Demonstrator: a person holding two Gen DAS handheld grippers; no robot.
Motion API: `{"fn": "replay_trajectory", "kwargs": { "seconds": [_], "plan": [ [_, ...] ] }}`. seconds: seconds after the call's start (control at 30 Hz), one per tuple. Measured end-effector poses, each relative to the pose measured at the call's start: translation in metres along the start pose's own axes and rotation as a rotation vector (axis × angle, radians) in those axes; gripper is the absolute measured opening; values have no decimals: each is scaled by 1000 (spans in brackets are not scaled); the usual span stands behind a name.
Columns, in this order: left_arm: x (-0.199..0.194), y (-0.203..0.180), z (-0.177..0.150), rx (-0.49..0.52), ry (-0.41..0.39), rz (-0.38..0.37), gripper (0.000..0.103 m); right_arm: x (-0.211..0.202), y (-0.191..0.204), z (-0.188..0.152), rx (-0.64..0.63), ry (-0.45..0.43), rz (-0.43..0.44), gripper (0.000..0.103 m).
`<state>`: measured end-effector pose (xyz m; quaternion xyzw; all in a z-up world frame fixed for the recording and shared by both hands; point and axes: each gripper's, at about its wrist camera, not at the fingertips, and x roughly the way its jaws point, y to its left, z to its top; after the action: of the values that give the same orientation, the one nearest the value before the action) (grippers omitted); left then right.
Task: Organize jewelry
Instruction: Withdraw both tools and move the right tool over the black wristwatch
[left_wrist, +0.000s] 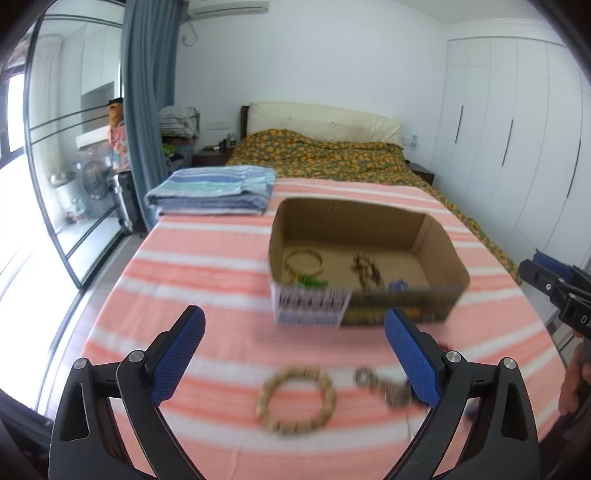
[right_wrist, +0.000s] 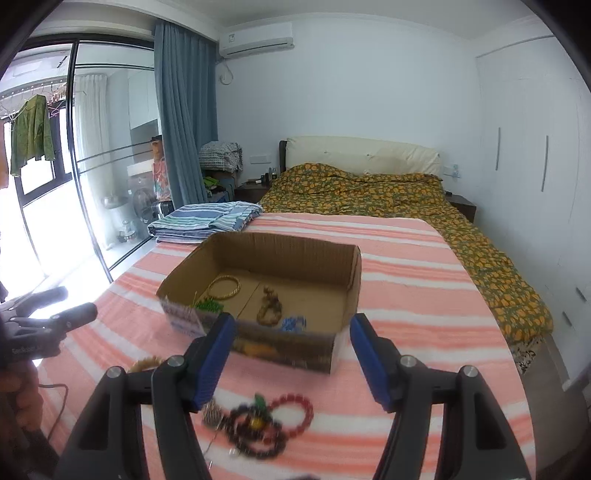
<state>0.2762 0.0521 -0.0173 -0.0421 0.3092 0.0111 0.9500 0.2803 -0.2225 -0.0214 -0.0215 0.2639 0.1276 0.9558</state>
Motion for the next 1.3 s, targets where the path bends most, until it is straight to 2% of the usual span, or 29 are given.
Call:
{"fn": "replay_trajectory", "kwargs": {
  "seconds": [0.3, 0.43, 0.6, 0.77, 0.93, 1.3],
  "plan": [
    [-48, 25, -87, -58, 21, 30, 98, -53, 12, -89, -1, 4, -122, 66],
    [-40, 22, -125, -52, 80, 12, 98, -59, 16, -132, -10, 41, -141, 66],
    [-23, 7, -149, 3, 118, 11, 98, -50, 16, -172, 5, 114, -112, 66],
    [-2, -1, -163, 17, 183, 9, 98, -32, 13, -194, 36, 173, -91, 66],
    [6, -2, -174, 15, 218, 17, 98, -25, 14, -205, 31, 186, -87, 66],
    [6, -8, -180, 55, 194, 51, 101, -27, 14, -209, 20, 133, -96, 67]
  ]
}}
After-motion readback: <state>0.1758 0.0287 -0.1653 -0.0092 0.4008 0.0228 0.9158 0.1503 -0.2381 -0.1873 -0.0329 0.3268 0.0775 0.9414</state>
